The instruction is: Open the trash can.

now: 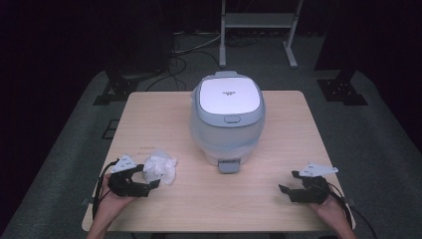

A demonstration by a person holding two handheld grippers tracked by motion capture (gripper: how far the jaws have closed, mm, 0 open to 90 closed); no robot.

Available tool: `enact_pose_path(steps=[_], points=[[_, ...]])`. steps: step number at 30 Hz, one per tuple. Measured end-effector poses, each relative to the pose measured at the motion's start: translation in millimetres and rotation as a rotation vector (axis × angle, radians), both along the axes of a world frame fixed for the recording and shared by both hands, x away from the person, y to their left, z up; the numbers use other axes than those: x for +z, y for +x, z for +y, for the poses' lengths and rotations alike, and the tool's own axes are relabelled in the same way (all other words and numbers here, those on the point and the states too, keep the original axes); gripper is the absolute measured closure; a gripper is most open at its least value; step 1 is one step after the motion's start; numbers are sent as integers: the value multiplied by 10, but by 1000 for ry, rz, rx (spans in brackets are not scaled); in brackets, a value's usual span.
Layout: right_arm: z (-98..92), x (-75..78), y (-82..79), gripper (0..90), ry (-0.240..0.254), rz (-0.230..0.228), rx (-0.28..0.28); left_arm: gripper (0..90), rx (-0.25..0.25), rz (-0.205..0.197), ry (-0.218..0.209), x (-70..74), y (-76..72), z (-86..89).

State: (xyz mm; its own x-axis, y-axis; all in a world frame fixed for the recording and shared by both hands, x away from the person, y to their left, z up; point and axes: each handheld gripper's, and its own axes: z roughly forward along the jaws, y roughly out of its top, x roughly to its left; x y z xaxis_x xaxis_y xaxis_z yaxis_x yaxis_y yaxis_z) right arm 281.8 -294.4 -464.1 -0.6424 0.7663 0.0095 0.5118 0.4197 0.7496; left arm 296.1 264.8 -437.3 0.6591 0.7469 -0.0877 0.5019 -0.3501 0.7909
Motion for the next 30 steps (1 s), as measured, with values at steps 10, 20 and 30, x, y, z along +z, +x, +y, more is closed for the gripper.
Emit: enact_pose_path(steps=[10, 20, 30], points=[[107, 44, 79, 249, 20, 13, 39, 99, 6, -5, 2, 11, -26, 13], [347, 135, 215, 252, 3, 9, 98, 99, 2, -6, 2, 9, -24, 12], [563, 224, 291, 256, -3, -2, 155, 99, 0, -6, 1, 10, -25, 11]])
